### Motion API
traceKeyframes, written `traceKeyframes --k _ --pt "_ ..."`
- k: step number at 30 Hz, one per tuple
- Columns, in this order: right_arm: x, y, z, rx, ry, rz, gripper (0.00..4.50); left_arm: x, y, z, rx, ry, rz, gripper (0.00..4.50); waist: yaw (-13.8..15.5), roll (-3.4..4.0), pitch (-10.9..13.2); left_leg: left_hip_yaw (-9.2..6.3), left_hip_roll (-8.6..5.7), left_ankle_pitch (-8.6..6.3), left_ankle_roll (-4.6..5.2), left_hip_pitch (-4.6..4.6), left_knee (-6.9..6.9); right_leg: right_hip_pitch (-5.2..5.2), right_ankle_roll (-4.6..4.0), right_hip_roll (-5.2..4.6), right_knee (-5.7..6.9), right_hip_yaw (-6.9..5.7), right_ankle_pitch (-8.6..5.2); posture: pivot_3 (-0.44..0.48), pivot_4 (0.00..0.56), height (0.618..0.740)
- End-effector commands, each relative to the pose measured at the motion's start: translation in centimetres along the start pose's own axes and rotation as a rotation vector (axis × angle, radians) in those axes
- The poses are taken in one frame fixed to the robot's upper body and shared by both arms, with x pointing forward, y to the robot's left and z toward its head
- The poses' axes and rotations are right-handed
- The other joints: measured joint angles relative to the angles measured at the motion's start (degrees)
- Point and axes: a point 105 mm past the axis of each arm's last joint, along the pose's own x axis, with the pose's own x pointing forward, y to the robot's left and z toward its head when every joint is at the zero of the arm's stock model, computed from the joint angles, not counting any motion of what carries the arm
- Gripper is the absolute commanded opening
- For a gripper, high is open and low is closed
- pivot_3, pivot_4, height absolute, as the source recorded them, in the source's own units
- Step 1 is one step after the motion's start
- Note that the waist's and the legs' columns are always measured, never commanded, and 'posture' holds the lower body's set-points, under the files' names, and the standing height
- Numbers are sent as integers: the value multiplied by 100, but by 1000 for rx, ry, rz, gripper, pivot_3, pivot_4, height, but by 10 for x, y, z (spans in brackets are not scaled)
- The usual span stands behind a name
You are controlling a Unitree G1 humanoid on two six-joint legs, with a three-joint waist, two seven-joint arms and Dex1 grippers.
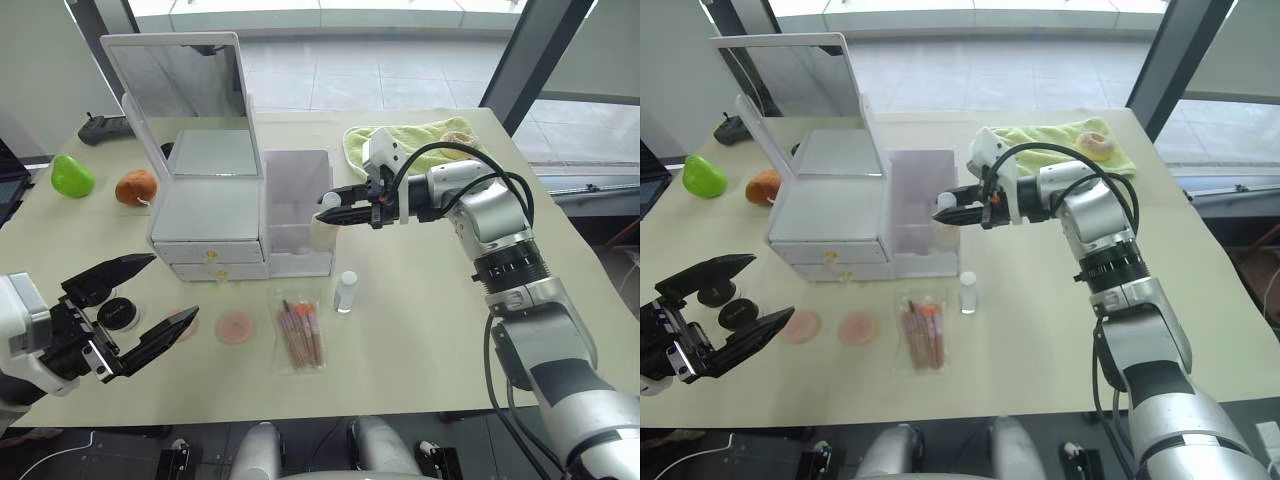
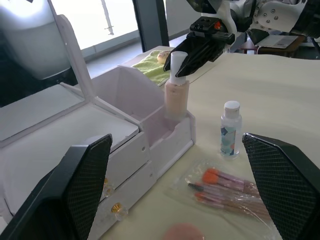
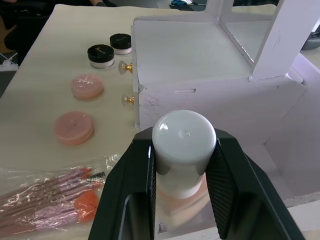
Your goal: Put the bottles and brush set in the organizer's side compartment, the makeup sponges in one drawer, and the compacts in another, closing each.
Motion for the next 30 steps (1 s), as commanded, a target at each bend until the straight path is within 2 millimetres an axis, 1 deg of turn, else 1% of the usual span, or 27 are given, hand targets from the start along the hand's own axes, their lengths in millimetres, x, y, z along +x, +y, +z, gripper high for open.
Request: traceKeyframes --k 1,8,11,15,19,22,25,26,30 --pt "-4 -5 -2 -15 16 -21 1038 1 -3 9 29 -33 3 4500 5 0 -1 0 -1 0 0 2 2 6 0 -1 0 0 -1 0 150 740" --pt "-6 -8 -9 10 31 -52 1038 5 -2 4 9 -35 -9 4500 -3 2 -4 -2 1 0 0 7 1 12 -4 3 -1 -2 -3 0 150 740" --pt "-6 -6 -13 13 39 -51 1038 7 -2 4 7 -39 -20 4500 -3 3 -4 -2 0 0 0 8 1 14 -4 4 -2 -2 -3 0 150 740" --pt "1 -7 -4 8 -17 -73 1038 11 1 5 8 -50 -34 4500 -3 1 -5 -4 0 0 0 7 1 15 -4 5 -2 -2 -5 0 150 740" --pt "9 -12 4 3 -15 -96 1038 12 2 5 7 -50 -44 4500 -14 8 0 -1 -1 0 0 0 1 2 -3 5 1 0 -3 0 150 740" --pt "14 -14 -9 20 81 -113 1038 13 2 5 9 -50 -45 4500 -12 9 0 -2 0 0 0 -4 -3 -8 -3 6 3 0 -3 0 150 740" --pt "19 -8 -17 39 122 -99 1038 13 0 1 8 -35 -52 4500 2 8 0 -3 0 0 0 -3 -2 -5 -4 6 1 0 -3 0 150 740" --pt "20 -7 -18 44 127 -97 1038 13 -1 0 8 -25 -56 4500 2 8 0 -3 -1 0 -1 -3 -1 -5 -4 5 0 0 -3 0 150 740" --pt "26 0 -11 65 86 -75 1038 11 1 -4 19 -8 -64 4500 0 8 0 -2 -1 0 -1 -6 -3 -8 -4 5 1 0 -4 0 150 740"
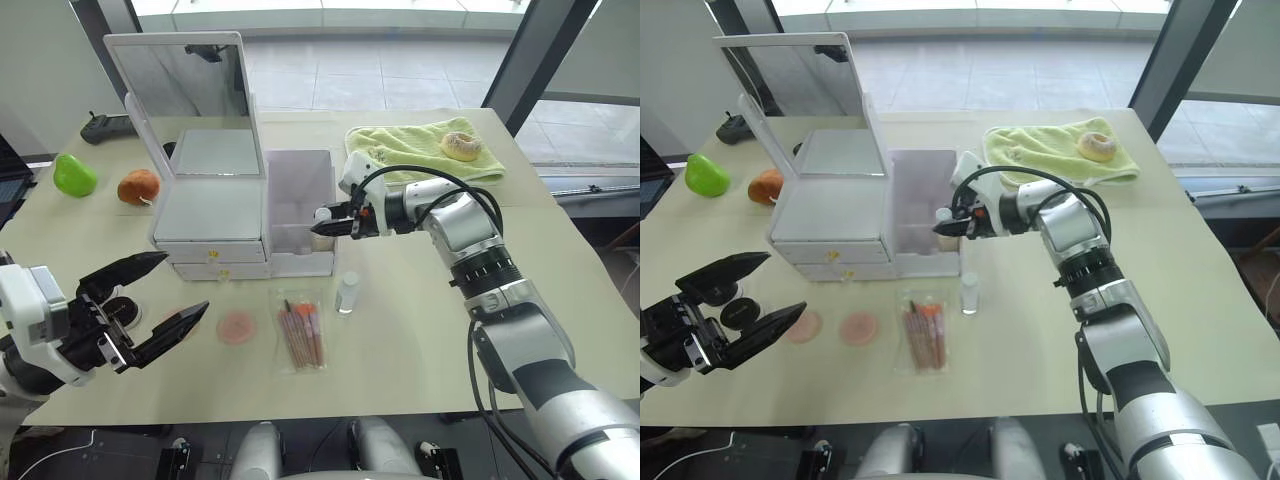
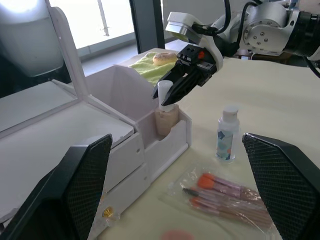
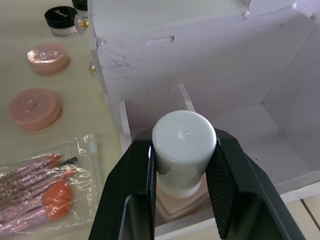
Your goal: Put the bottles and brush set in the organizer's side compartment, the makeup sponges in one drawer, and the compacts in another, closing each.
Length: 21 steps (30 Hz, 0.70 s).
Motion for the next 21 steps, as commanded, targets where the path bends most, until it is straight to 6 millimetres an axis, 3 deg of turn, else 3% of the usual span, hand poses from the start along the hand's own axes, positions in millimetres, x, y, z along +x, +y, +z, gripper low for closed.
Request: traceKeyframes --k 1,7,11,15,17,20,21 --pt "-4 2 17 -16 -46 0 1038 0 2 4 52 1 -11 4500 -2 0 0 0 0 0 0 -1 0 -1 0 0 0 -1 0 0 150 740" --pt "-12 -6 28 33 -109 -32 3081 -6 8 0 15 31 -37 4500 -23 1 1 0 1 0 0 0 -3 -6 1 3 1 0 0 0 150 740" --pt "-35 -11 40 67 -193 -55 4361 -18 28 0 2 46 10 4500 -28 1 1 0 2 0 0 -4 -5 -38 1 4 3 1 0 0 150 740" --pt "-77 -12 43 56 -279 -69 4438 -42 57 -5 -2 72 142 4500 -10 3 2 1 1 0 0 -4 -5 -40 3 2 2 0 -1 0 150 740" --pt "-102 -19 33 65 -275 -132 4438 -59 71 -6 4 65 214 4500 -5 0 2 2 1 0 0 -3 -7 -40 4 2 0 0 -3 0 150 740" --pt "-131 -29 17 95 -251 -234 4438 -83 88 -20 -37 151 304 4500 -10 -9 0 4 2 0 0 -3 -9 -43 -13 2 -1 0 -16 0 150 740" --pt "-149 -37 8 121 -239 -322 4438 -95 97 -26 -45 189 351 4500 -14 -10 -1 6 1 0 0 -3 -9 -44 -11 1 0 2 -25 0 150 740"
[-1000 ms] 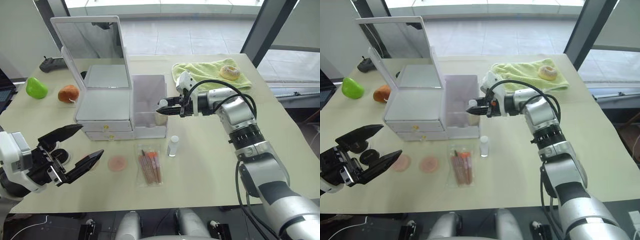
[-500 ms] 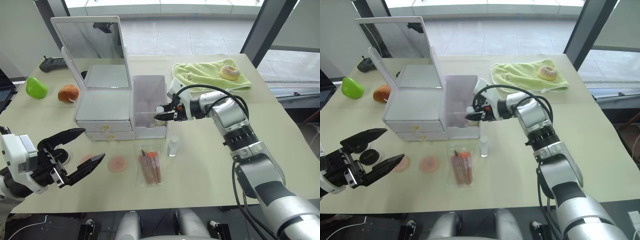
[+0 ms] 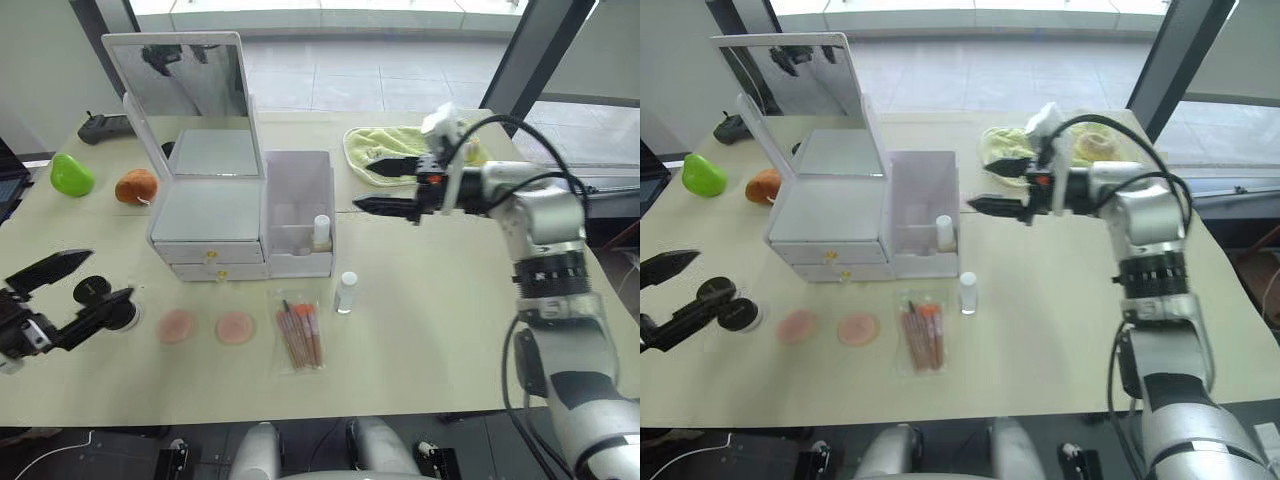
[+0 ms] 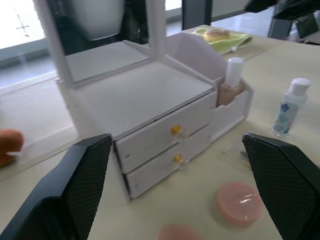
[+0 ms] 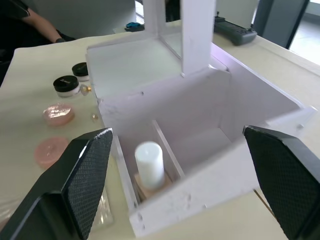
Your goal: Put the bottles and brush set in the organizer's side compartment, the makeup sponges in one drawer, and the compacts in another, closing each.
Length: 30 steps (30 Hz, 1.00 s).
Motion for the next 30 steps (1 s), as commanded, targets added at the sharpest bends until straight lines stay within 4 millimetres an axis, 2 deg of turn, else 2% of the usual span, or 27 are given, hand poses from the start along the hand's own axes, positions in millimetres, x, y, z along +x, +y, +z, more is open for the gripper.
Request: traceKeyframes --k 1,3,7,10,15,18,22,25,28,30 --pt "-39 -24 7 -4 -37 -169 4438 -21 26 -6 36 85 98 4500 -6 -3 -2 0 0 0 0 1 -1 -2 13 0 0 2 -18 0 150 740" --pt "-66 -32 -7 28 -9 -262 4438 -31 37 -12 16 126 134 4500 5 -4 -3 1 0 0 0 1 -4 -6 13 0 1 3 -19 0 150 740" --pt "-102 -36 -37 56 57 -344 4438 -39 57 -20 -4 175 192 4500 9 -9 -6 9 1 0 0 3 -7 -4 9 -5 -1 5 -23 0 150 740" --pt "-114 -36 -48 65 93 -360 4438 -37 59 -28 -3 232 177 4500 -7 -3 -4 10 2 0 0 6 -8 -4 11 -5 1 5 -21 0 150 740" --pt "-116 -32 -52 86 107 -344 4438 -26 60 -21 -5 212 152 4500 -53 3 -6 24 10 0 0 3 -14 3 40 -4 12 9 -3 0 150 740" --pt "-113 -27 -48 145 87 -322 4438 -16 45 -20 17 211 60 4500 -83 1 -7 23 11 0 0 3 -17 3 43 -4 11 8 2 0 150 740" --pt "-103 -14 -30 106 77 -235 4438 13 16 3 10 139 -127 4500 -67 5 -4 25 9 0 0 -1 -17 3 27 -13 10 8 11 0 150 740" --pt "-83 3 -8 105 -3 -134 4438 38 -13 29 16 38 -286 4500 -45 4 -4 23 9 -1 0 -1 -14 0 47 -11 9 4 0 0 150 740" --pt "-72 18 7 103 -58 -58 4438 52 -32 37 23 36 -383 4500 -43 -1 -6 22 9 -1 -1 -1 -10 10 55 -8 8 6 5 0 150 740" --pt "-63 36 10 76 -37 31 4438 65 -49 40 42 50 -458 4500 -42 4 -5 18 8 0 0 -1 -12 9 56 -2 8 8 5 0 150 740"
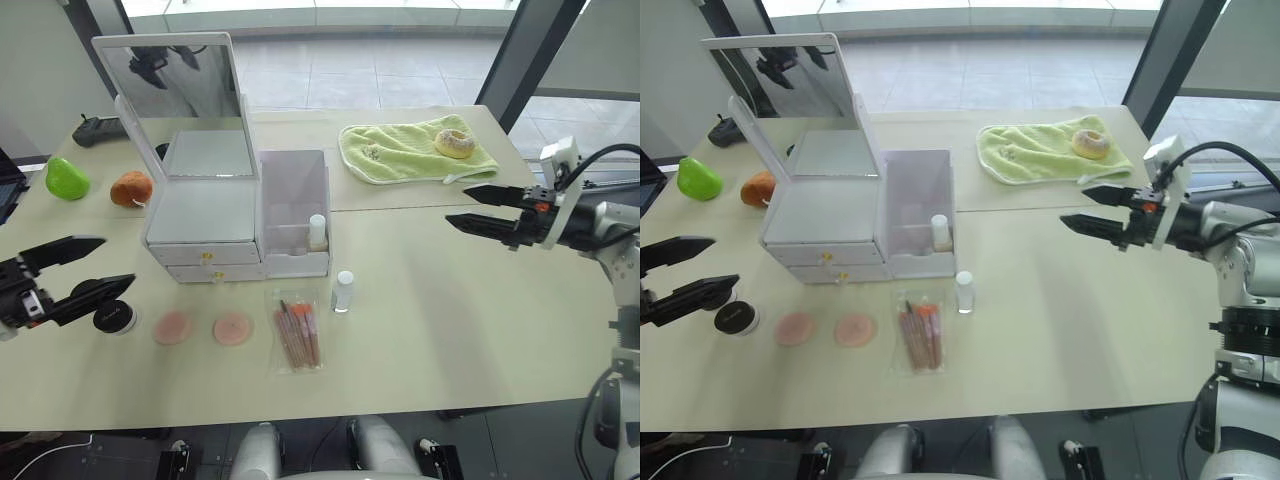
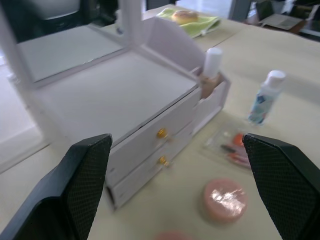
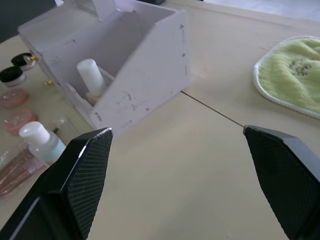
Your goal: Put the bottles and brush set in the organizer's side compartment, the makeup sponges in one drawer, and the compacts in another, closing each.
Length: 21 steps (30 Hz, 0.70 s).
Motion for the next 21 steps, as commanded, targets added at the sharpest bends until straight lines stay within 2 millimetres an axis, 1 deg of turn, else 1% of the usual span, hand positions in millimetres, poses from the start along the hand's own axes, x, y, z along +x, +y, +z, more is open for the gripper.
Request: traceKeyframes --k 1,2,4,6,8,12,14,16,18,21 --pt "8 35 13 -77 16 153 4438 29 -23 10 48 38 -141 4500 11 7 2 0 -1 0 0 0 0 0 0 0 0 1 0 0 150 740" --pt "12 46 12 -87 33 210 4438 38 -33 11 55 46 -191 4500 15 6 1 -2 -2 0 0 -2 0 -1 1 1 0 0 -1 0 150 740" --pt "23 61 5 -123 73 278 4438 57 -49 14 65 38 -275 4500 34 4 1 -5 -1 0 0 -1 2 1 2 4 -1 0 -1 0 150 740" --pt "35 72 -5 -161 112 316 4438 68 -54 18 70 13 -308 4500 52 2 1 -6 -2 0 0 -1 5 4 9 4 -3 1 3 0 150 740" --pt "46 80 -17 -196 147 336 4438 73 -53 20 61 -6 -313 4500 49 -1 -1 -10 -3 0 0 -1 7 5 11 9 -3 1 3 0 150 740" --pt "63 83 -35 -227 172 321 4438 77 -54 16 57 0 -326 4500 47 -2 0 -15 -4 1 1 -6 8 -4 11 15 -2 3 3 0 150 740" --pt "71 81 -38 -219 161 296 4438 76 -55 14 49 4 -329 4500 53 -3 0 -17 -5 1 1 -8 10 -6 10 15 0 3 3 0 150 740" --pt "78 80 -40 -206 147 284 4438 75 -60 11 16 9 -342 4500 52 -7 -2 -20 -5 1 1 -5 10 -2 10 16 -1 2 3 0 150 740" --pt "83 82 -46 -211 155 285 4438 73 -63 9 2 16 -344 4500 54 -6 -2 -20 -5 1 0 -5 10 -2 10 15 -1 3 3 0 150 740" --pt "91 83 -49 -190 144 285 4438 71 -64 6 -1 23 -334 4500 66 -9 -2 -23 -5 1 0 -7 11 -2 9 15 -1 2 3 0 150 740"
